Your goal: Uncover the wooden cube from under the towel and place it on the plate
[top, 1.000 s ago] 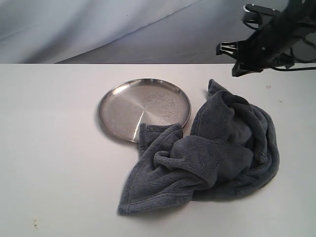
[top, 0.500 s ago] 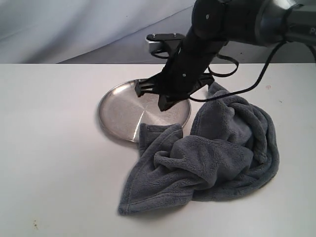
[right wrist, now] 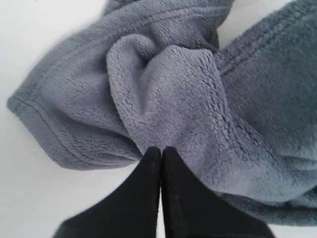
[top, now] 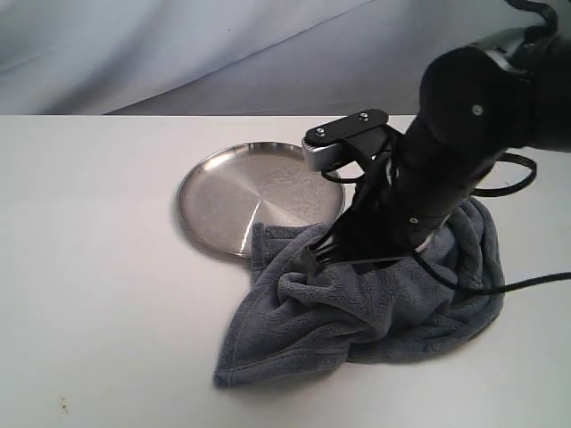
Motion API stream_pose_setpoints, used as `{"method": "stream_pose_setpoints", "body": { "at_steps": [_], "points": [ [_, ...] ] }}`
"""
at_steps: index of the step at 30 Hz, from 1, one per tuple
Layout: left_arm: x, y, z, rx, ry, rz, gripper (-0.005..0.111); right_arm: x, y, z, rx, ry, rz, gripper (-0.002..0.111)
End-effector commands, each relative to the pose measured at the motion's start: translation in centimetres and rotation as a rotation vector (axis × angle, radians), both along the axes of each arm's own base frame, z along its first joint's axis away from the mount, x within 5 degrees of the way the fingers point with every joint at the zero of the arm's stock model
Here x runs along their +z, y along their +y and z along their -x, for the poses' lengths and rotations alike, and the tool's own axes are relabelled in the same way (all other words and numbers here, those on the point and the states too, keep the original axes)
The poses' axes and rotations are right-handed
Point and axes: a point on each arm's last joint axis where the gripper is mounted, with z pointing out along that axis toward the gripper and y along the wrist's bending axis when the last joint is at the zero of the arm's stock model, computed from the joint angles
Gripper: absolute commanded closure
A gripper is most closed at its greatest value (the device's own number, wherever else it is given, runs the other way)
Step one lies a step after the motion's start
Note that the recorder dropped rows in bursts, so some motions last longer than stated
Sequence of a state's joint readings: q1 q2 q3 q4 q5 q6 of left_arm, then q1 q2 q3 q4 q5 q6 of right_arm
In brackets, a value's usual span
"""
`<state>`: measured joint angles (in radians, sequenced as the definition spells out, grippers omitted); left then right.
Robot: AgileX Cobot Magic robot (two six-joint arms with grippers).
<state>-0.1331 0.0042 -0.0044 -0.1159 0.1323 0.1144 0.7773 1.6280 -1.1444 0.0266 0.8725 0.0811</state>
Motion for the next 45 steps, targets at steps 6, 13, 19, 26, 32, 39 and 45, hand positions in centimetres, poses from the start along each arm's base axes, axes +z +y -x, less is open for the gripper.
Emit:
{"method": "stream_pose_setpoints", "body": {
  "at_steps": [6, 13, 19, 26, 32, 39, 45],
  "points": [
    [-0.1, 0.0, 0.0, -0.005, 0.001, 0.004, 0.107, 0.1, -3.5, 2.4, -0.129, -0.1, -0.029, 0.108],
    [-0.1, 0.0, 0.0, -0.005, 0.001, 0.004, 0.107, -0.4, -3.6, 2.6, -0.14, -0.106, -0.049, 0.108],
    [-0.1, 0.0, 0.0, -0.005, 0.001, 0.004, 0.107, -0.3, -3.4, 2.4, -0.145, -0.12, -0.071, 0.108],
    [-0.1, 0.0, 0.0, -0.005, 0.001, 0.004, 0.107, 0.8, -2.1, 1.3, -0.237, -0.228, -0.287, 0.108],
    [-0.1, 0.0, 0.0, -0.005, 0.001, 0.004, 0.107, 3.6, -3.0, 0.2, -0.234, -0.293, -0.094, 0.108],
    [-0.1, 0.0, 0.0, -0.005, 0.001, 0.004, 0.107, 8.1, -2.9, -1.0, -0.263, -0.323, 0.002, 0.091],
    [-0.1, 0.0, 0.0, -0.005, 0.001, 0.004, 0.107, 7.6, -1.5, -2.8, -0.286, -0.261, 0.102, 0.051]
  ]
}}
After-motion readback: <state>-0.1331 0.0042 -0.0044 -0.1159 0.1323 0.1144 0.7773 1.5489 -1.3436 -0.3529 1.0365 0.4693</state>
